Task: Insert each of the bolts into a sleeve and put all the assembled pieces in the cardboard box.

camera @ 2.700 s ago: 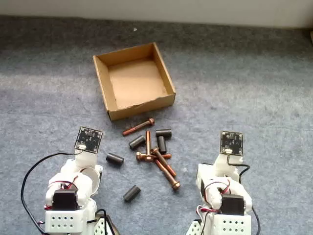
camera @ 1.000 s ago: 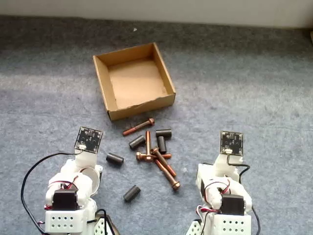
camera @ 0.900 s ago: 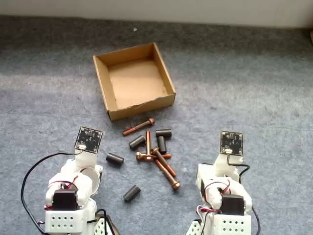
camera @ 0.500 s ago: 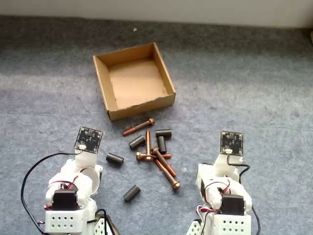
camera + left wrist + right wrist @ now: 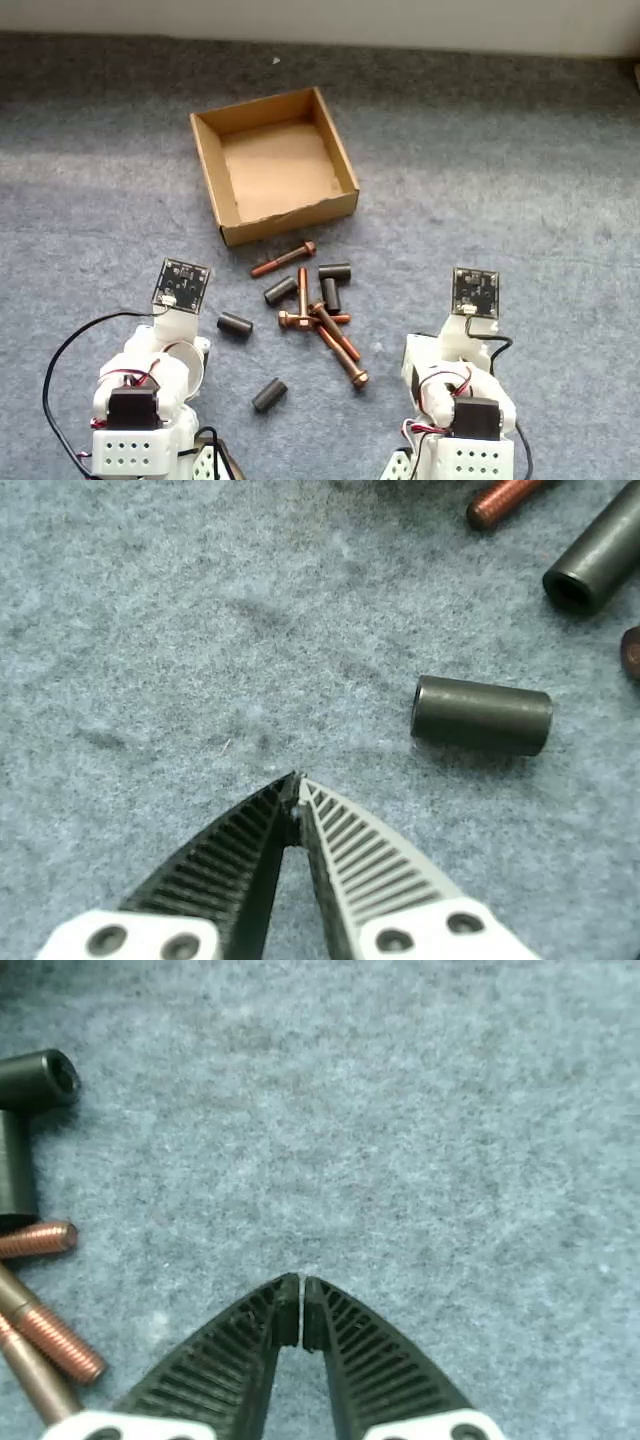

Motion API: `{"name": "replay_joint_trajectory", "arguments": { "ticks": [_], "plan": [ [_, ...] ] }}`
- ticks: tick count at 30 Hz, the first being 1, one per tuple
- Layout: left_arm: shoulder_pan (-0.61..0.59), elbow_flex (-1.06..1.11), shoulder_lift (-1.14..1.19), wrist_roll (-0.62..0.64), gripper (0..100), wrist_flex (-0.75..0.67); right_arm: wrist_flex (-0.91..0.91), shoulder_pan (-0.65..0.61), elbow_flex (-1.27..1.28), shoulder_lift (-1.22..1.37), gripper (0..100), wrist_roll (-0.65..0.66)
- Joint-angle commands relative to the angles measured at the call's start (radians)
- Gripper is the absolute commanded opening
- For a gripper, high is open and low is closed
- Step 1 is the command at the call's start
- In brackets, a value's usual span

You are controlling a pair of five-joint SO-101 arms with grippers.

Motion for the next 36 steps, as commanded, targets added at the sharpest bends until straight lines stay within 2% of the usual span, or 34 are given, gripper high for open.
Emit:
{"name": "replay_joint_trajectory", "arguments": {
  "ticks": [1,5,8,13,19,24,29,36],
  "plan": [
    [-0.021,-0.004,-0.008,-0.011,1,0.0,-0.087,0.013,0.111,-0.012,2.0,0.002],
    [-0.127,-0.018,-0.01,-0.011,1,-0.002,-0.208,0.012,0.111,-0.012,2.1,0.169],
    [-0.214,-0.007,-0.01,-0.011,1,-0.057,-0.285,0.012,0.073,-0.008,2.4,0.247],
    [-0.236,0.015,-0.01,-0.011,1,-0.078,-0.236,-0.002,-0.099,-0.002,10.8,0.264],
    [-0.24,0.015,-0.01,-0.011,1,-0.078,-0.096,-0.154,-0.369,0.128,10.5,0.316],
    [-0.242,0.012,-0.01,-0.011,1,-0.078,-0.056,-0.269,-0.552,0.473,10.5,0.299],
    [-0.242,0.012,-0.01,-0.011,1,-0.078,-0.062,-0.404,-0.71,0.791,10.5,0.163],
    [-0.242,0.012,-0.008,-0.011,1,-0.078,-0.062,-0.533,-0.917,1.118,10.5,0.037]
  ]
}}
